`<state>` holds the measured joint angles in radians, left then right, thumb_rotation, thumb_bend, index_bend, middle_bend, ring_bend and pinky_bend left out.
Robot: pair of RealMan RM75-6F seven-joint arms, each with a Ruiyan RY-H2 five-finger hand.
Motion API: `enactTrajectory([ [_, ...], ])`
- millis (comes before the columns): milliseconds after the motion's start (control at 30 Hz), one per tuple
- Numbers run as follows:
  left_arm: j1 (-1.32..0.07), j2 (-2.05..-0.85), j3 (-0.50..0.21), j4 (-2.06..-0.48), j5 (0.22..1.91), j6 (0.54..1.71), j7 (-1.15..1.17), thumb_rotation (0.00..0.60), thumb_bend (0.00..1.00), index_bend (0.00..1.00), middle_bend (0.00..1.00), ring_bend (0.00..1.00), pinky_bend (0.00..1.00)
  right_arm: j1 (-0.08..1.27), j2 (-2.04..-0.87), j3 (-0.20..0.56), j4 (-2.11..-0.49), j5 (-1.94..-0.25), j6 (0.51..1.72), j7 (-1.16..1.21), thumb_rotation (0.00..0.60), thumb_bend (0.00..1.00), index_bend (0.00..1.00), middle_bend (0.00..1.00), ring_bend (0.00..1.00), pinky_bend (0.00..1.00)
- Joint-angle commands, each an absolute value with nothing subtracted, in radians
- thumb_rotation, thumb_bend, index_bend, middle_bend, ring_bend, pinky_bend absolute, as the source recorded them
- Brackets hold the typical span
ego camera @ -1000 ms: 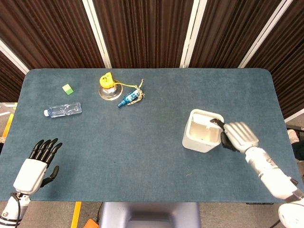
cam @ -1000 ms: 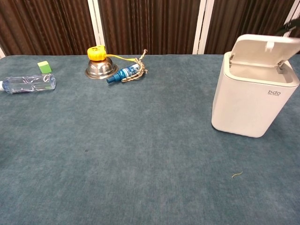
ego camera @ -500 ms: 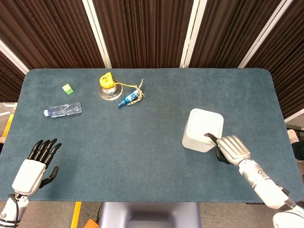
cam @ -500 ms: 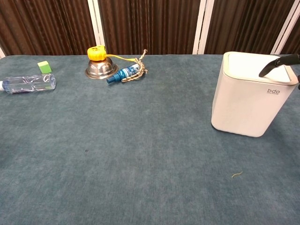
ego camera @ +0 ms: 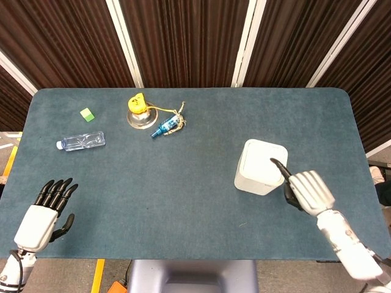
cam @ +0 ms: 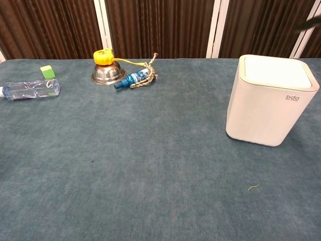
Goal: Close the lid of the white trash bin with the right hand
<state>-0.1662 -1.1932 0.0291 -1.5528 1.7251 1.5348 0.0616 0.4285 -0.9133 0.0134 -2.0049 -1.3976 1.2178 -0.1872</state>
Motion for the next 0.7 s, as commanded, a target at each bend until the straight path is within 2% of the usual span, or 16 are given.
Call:
enactTrajectory([
  [33,-0.166,-1.194,0.029,-1.552,1.728,1.538,0.061,0.600,0.48,0.02,0.00,0.00,0.05,0.255,-0.949,-0.076,-1.903,-1.622,1.433,-0.156,0.600,0.59,0.00,0.35,0.30,0.45],
  [67,-0.165,-1.195,0.029,-1.551,1.732,1.543,0.059,0.600,0.48,0.02,0.00,0.00,0.05,0.221,-0.966,-0.094,-1.863,-1.649,1.474,-0.140,0.600,0.58,0.00,0.28,0.23,0.38],
  [133,-0.165,-1.200,0.028,-1.547,1.741,1.554,0.049,0.600,0.48,0.02,0.00,0.00,0.05,0.166,-1.005,-0.117,-1.779,-1.681,1.539,-0.110,0.600,0.56,0.00,0.08,0.04,0.12],
  [167,-0.165,-1.205,0.028,-1.540,1.751,1.564,0.040,0.600,0.48,0.02,0.00,0.00,0.04,0.129,-1.039,-0.123,-1.713,-1.682,1.581,-0.106,0.600,0.55,0.00,0.03,0.01,0.04],
  [200,-0.165,-1.211,0.028,-1.532,1.759,1.572,0.034,0.600,0.48,0.02,0.00,0.00,0.04,0.105,-1.068,-0.120,-1.665,-1.674,1.608,-0.109,0.600,0.54,0.00,0.01,0.00,0.01],
  [367,-0.169,-1.236,0.033,-1.499,1.780,1.581,0.014,0.600,0.46,0.02,0.00,0.00,0.03,0.090,-1.119,-0.096,-1.594,-1.663,1.609,-0.129,0.600,0.46,0.00,0.00,0.00,0.00],
  [600,-0.165,-1.232,0.038,-1.509,1.778,1.577,0.034,0.600,0.46,0.01,0.00,0.00,0.03,0.092,-1.106,-0.081,-1.618,-1.617,1.544,-0.163,0.600,0.44,0.00,0.00,0.00,0.00],
  [700,-0.167,-1.225,0.040,-1.514,1.772,1.570,0.027,0.600,0.45,0.01,0.00,0.00,0.03,0.087,-1.105,-0.077,-1.620,-1.627,1.551,-0.162,0.600,0.39,0.00,0.00,0.00,0.00],
])
